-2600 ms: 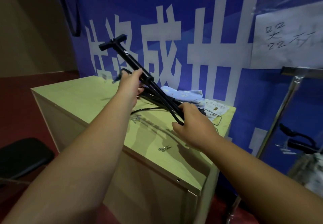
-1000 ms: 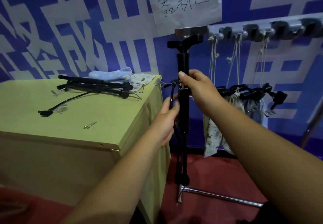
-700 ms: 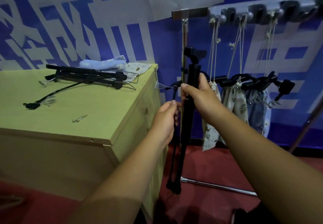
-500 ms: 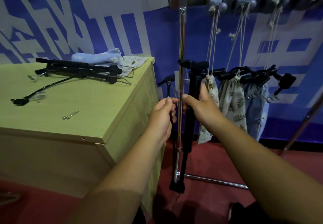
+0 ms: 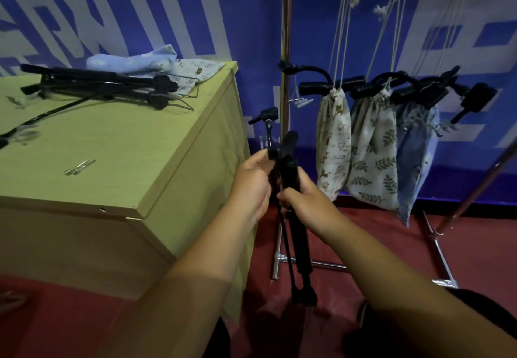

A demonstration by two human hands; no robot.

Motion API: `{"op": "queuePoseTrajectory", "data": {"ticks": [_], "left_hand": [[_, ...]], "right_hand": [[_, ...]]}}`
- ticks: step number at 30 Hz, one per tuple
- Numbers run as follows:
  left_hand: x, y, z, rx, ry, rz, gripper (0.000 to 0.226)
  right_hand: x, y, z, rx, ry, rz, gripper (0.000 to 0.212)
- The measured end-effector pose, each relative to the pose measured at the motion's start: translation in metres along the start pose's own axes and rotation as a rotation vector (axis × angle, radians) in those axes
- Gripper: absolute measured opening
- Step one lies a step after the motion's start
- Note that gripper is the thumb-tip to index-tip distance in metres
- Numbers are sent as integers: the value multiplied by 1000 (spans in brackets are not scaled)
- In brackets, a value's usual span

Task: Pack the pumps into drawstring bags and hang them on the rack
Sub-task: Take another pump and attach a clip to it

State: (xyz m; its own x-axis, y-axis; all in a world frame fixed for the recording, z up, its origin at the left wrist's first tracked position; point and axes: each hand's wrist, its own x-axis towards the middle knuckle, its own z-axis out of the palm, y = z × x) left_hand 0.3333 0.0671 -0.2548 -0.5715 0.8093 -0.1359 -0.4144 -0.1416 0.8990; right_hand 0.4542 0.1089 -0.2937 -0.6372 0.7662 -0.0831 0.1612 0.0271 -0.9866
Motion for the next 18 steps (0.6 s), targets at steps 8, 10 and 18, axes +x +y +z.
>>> {"op": "queuePoseTrajectory", "data": {"ticks": [8, 10, 18], "left_hand": [[2, -10, -33, 53, -50, 7, 25], [6, -11, -41, 94, -24, 32, 24], [17, -2, -58, 139, -4, 57, 28]], "right_hand": [[0, 29, 9, -23, -88, 163, 26], [1, 32, 10, -66, -125, 184, 27], [12, 44, 19, -185, -191, 94, 61]]}}
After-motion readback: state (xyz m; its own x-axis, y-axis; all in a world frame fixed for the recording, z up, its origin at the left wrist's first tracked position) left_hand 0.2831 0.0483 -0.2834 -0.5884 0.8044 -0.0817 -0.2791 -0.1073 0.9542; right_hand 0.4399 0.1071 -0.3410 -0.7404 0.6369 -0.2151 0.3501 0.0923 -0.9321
